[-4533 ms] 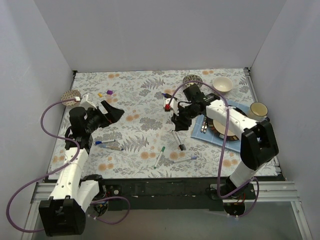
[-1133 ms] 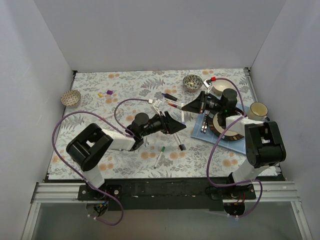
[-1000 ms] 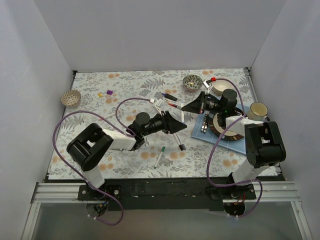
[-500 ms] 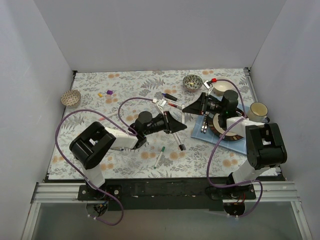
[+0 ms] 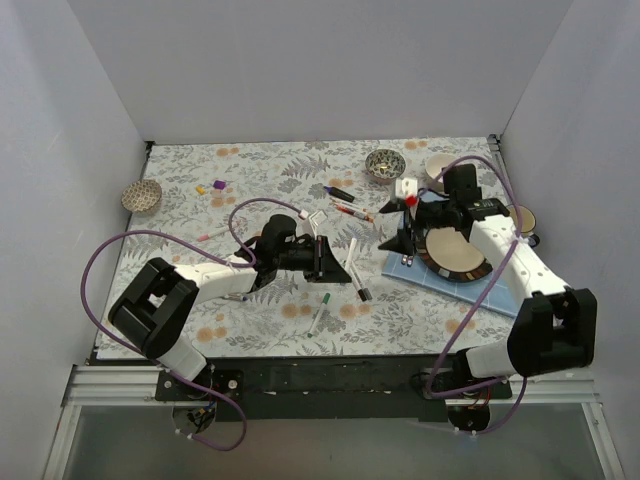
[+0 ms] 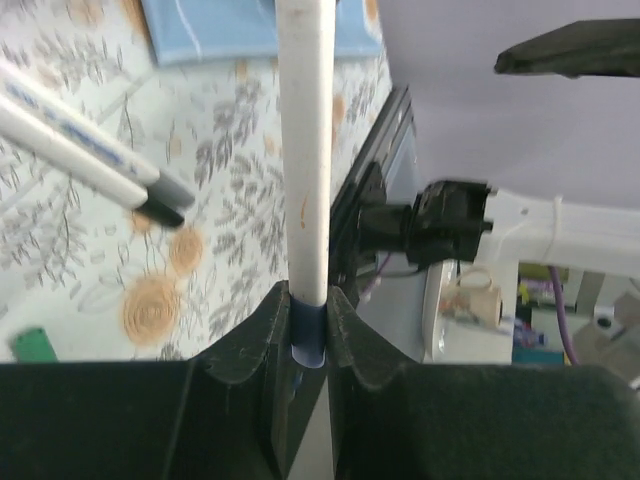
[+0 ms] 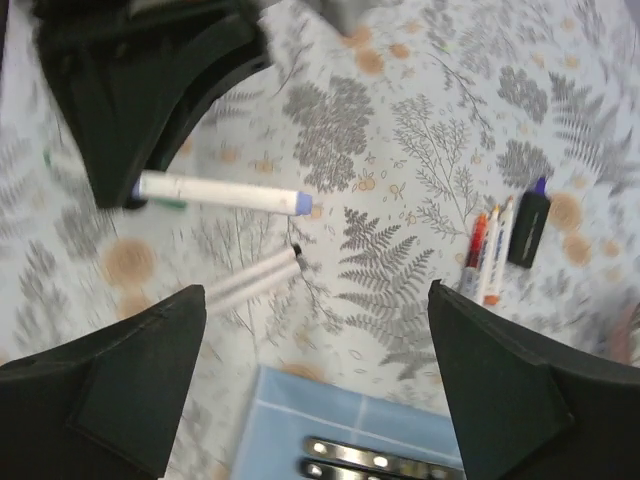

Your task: Open the pen caps

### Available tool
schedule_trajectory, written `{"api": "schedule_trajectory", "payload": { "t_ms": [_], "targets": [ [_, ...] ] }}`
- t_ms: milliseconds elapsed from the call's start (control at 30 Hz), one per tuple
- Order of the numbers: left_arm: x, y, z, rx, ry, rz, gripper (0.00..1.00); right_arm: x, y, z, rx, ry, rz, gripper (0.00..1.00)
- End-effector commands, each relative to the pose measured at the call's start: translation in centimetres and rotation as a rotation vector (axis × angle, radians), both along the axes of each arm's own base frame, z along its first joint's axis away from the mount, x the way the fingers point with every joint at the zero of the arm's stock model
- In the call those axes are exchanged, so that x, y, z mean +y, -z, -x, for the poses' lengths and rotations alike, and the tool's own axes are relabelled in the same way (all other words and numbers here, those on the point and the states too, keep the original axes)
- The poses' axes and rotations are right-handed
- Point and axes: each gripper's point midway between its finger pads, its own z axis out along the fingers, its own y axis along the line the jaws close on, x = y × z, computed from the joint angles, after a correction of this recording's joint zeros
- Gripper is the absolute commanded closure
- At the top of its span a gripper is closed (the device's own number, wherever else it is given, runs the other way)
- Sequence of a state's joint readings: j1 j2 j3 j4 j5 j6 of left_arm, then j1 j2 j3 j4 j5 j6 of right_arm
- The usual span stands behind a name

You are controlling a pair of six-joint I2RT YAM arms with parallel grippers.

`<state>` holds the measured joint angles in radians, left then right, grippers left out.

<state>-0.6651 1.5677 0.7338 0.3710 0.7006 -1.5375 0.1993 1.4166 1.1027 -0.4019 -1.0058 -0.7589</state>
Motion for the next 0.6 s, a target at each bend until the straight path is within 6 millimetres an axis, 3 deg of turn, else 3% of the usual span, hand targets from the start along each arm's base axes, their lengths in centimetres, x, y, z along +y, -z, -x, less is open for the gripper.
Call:
{"api": "schedule_trajectory", "payload": {
  "t_ms": [0,100,267,400,567],
  "targets": [
    [1.2,0.4,4.3,0.127,0.183,-0.063,1.00,-0.7,2.4,7.8,-0.580,-0.503,0.219,0.02],
    [1.3,-0.3,5.3,0.136,0.252,-0.043,1.00,1.0,2.8,9.0,-0.717,-0.569,0.286,0.02],
    [1.3,-1.3,6.3,0.141,0.308,-0.012,1.00,3.9,4.1,12.2,-0.692,-0.729,0.304,0.09],
    [1.0,-1.6,7.3,0.138,0.354,-0.002,1.00,5.3,6.5,13.3,-0.663,-0.779,0.405,0.21],
    [0.9,-1.7,8.2,0.134,0.391,-0.002,1.00,6.5,7.3,14.2,-0.640,-0.827,0.440,0.37]
  ]
}}
